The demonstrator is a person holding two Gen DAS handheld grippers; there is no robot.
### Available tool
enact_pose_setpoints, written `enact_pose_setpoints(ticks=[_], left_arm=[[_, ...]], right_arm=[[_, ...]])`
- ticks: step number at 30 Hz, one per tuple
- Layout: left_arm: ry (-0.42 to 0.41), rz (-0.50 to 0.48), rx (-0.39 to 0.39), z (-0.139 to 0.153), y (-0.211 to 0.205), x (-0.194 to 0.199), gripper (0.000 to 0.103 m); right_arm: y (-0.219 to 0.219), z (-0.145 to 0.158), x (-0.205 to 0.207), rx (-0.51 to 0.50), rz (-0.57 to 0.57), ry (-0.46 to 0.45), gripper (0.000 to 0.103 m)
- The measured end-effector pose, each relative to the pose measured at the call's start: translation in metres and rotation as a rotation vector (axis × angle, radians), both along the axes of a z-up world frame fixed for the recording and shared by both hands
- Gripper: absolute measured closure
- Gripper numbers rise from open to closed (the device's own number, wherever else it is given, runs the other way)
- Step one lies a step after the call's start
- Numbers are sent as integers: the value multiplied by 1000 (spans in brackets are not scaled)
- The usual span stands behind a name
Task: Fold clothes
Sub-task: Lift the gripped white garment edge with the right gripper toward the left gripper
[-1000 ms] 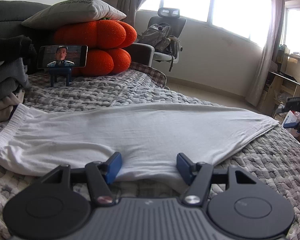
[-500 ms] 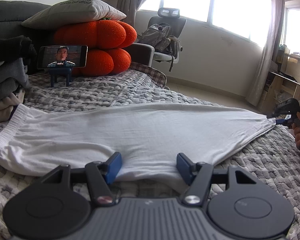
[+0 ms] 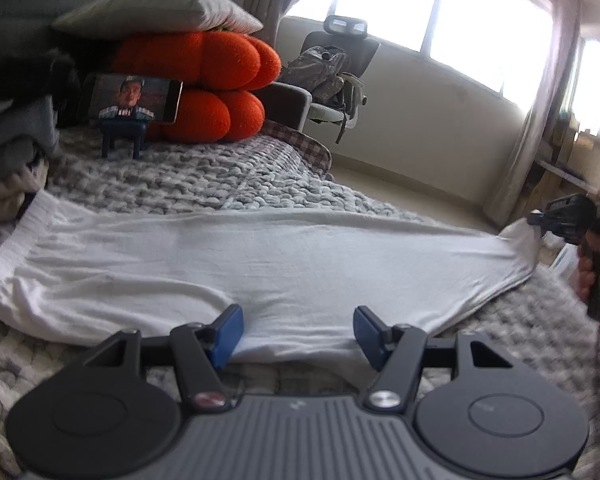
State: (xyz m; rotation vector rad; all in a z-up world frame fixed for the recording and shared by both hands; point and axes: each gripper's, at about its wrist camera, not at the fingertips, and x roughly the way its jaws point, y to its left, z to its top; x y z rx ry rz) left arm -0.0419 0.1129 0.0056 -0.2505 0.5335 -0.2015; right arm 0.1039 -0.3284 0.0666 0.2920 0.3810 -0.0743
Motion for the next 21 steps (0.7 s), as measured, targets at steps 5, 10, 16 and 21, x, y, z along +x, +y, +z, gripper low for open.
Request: enact_pose_setpoints(ticks=[5, 10, 16, 21], left_arm=[[24, 32, -75, 14, 26, -4, 40], [33, 38, -216, 27, 49, -9, 40], [24, 30, -211, 35, 48, -11, 40], [42, 19, -230, 31, 47, -8, 40]], right_arm=[[64, 28, -32, -146, 215, -138, 97], [140, 20, -60, -237, 451, -134, 97], [198, -21, -82, -372, 592, -42, 97], [203, -28, -91, -364, 666, 16, 92]])
